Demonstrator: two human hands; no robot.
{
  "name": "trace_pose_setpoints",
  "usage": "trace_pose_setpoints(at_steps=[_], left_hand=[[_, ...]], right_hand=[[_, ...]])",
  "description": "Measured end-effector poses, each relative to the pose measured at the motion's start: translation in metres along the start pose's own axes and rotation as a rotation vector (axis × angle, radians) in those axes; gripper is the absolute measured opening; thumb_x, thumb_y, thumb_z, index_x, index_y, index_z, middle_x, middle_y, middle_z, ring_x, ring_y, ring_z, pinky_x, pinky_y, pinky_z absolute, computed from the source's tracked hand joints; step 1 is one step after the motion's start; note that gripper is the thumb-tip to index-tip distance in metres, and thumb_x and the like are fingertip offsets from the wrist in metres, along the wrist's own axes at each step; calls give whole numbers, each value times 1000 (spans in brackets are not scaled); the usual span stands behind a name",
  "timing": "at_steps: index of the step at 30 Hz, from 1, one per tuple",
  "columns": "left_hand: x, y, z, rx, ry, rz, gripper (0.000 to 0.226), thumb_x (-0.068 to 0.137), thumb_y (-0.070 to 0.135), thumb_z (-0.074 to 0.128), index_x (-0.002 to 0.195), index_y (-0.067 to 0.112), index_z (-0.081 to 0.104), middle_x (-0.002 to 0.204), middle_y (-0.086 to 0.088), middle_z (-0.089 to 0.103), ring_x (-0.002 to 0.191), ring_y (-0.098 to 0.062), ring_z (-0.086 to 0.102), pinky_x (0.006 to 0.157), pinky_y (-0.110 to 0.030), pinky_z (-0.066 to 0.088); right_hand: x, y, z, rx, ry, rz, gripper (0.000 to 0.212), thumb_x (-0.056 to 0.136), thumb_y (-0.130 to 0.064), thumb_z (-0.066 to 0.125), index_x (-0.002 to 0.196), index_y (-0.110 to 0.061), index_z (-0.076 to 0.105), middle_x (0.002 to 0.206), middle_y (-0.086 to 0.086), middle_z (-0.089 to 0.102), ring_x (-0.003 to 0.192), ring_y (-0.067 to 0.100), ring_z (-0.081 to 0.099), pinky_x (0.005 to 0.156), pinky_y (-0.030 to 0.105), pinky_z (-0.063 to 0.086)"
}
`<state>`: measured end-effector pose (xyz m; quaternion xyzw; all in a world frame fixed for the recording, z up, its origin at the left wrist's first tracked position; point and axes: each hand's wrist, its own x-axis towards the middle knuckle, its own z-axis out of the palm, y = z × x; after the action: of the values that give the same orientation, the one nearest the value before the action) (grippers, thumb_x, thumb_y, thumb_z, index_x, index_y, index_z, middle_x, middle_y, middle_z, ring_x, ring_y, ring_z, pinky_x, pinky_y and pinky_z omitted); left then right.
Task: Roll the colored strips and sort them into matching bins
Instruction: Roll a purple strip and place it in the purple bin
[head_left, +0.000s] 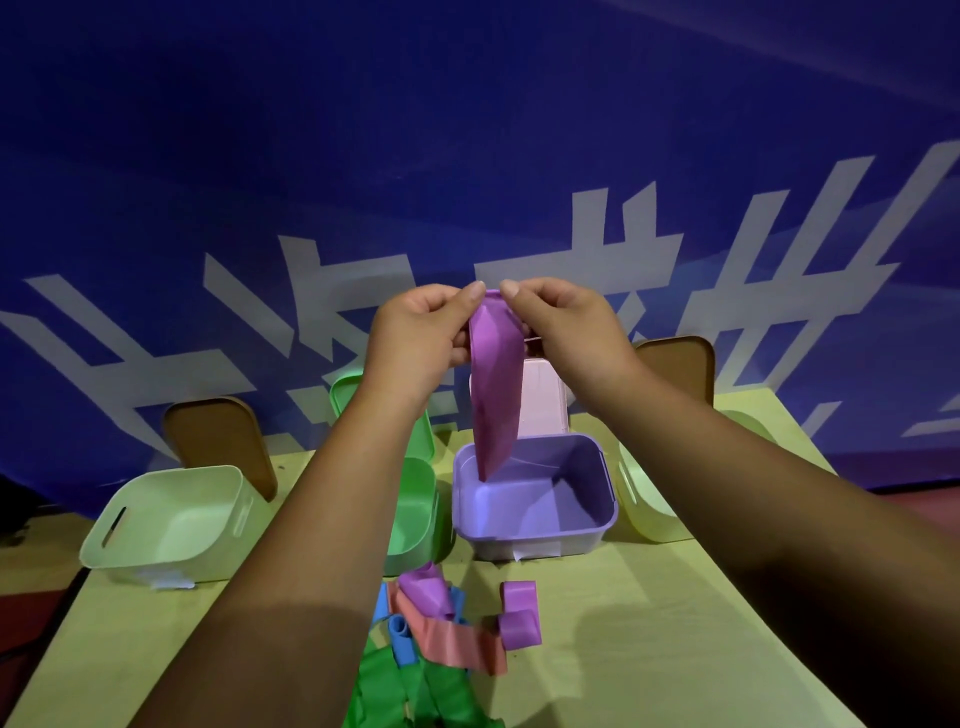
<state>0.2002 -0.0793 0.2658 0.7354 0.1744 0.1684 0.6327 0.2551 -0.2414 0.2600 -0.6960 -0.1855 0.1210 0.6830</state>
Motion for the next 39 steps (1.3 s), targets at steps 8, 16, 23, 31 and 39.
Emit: trace_pose_setpoints(at_steps=[8,16,23,31,39], left_hand=[[2,14,1,-152,10,77,17,102,31,76,98,15,82,97,-18,81,97,-38,80,91,-56,66],[2,54,6,-316,28,169,14,103,27,75,99,15,82,105,-18,80,103,-35,79,87,-55,66],[-2,118,0,-376,16,262,16,103,28,74,98,15,81,102,-17,81,96,-30,80,80,-45,65],[-22,200,-19,-237,27,456,20,104,30,72,95,17,84,94,-15,82,91,-34,81,84,-50,67],[-46,249,-34,-59,51,604,17,103,31,73,108,17,81,93,-6,83,89,-25,81,88,-48,67]], right_hand=[[5,-16,-1,-110,-2,-93,13,103,-22,71,113,-31,73,99,-8,79,93,6,76,82,23,63],[7,-56,0,-176,35,-218,16,103,-29,71,119,-28,72,106,-12,76,100,4,73,92,33,64],[9,-128,-2,-138,77,-384,17,106,-26,67,119,-28,78,106,-14,78,102,1,72,90,25,61],[6,-203,-9,-122,115,-498,10,103,-23,72,107,-21,81,95,-5,80,91,12,76,83,32,65],[-7,-245,-12,-83,65,-567,10,102,-20,72,108,-18,80,93,-4,81,88,11,77,72,20,60]])
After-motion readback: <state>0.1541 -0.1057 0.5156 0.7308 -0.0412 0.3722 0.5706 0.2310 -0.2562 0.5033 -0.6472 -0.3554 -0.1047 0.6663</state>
